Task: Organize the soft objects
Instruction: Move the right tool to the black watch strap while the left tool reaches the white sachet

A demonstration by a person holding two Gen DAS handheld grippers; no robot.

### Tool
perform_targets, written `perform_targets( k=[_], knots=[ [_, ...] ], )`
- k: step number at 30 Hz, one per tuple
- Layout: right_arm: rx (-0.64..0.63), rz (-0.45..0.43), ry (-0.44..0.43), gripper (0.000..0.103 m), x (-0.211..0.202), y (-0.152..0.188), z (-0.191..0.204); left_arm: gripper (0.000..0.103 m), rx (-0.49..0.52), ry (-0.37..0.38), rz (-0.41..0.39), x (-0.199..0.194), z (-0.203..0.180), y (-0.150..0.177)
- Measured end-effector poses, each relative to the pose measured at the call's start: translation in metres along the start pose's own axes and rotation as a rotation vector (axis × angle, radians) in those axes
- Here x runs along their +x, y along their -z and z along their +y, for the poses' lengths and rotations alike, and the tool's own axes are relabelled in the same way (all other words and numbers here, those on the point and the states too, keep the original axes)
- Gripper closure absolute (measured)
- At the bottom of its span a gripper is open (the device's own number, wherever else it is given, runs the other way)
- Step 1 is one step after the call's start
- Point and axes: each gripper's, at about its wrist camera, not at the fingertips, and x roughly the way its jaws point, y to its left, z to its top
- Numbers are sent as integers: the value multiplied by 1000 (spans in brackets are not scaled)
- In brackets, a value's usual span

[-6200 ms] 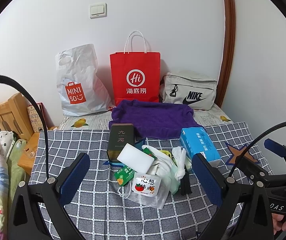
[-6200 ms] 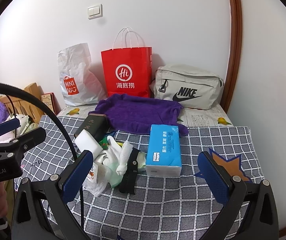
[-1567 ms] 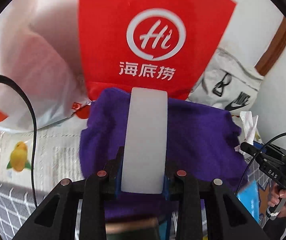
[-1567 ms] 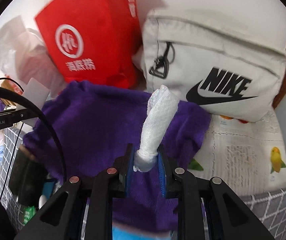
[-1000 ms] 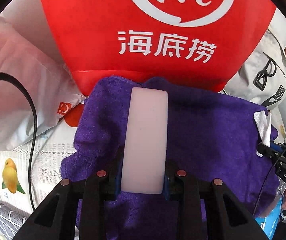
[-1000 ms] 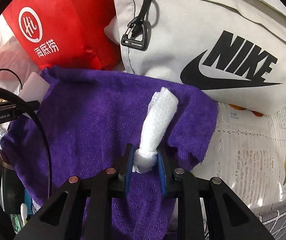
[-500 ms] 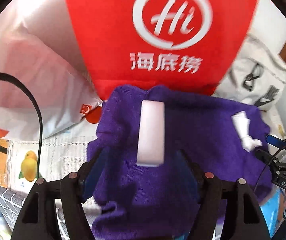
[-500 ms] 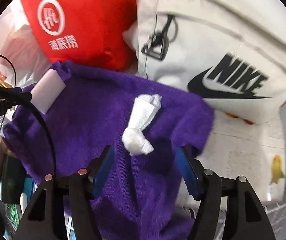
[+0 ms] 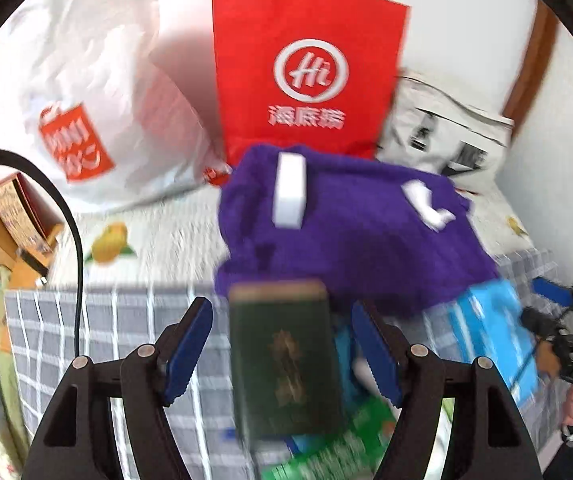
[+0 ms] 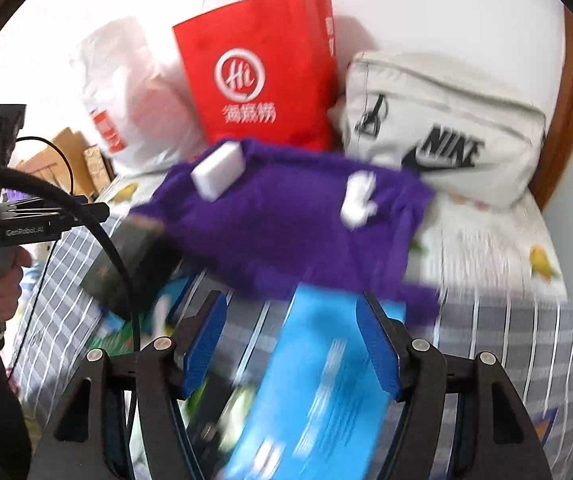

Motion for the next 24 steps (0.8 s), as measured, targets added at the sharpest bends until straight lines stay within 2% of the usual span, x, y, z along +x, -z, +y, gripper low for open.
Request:
perform_targets(
  k=[4, 8, 12, 14, 16, 18, 20, 22, 24],
  knots=[
    [-12, 5, -3, 36, -20, 42, 25, 32, 13, 16, 9, -16, -4, 40],
    [-31, 37, -18, 36, -28, 82, 44, 32, -54, 32, 18, -28, 5, 75],
    [-22, 81, -54, 39, -19, 116, 56, 32, -111, 32, 22, -38, 11, 103],
    [1, 99, -64, 46, -12, 123, 57, 32, -127, -3, 8, -42, 10, 114],
    [13, 105, -78, 51, -5, 130, 58, 32, -119, -70, -13, -47, 7, 126],
    [11, 104, -78, 52, 3, 132, 58, 32, -111, -112, -21, -49, 2, 137],
    [22, 114, -76, 52, 13, 135, 56, 31, -115, -107, -16, -49, -1, 146],
    [29, 125, -81, 52, 21, 136, 56, 31, -130, -69, 2, -46, -3, 152],
    [23, 92, -94, 57, 23, 136, 56, 31, -136, -33, 29, -42, -4, 154]
  ],
)
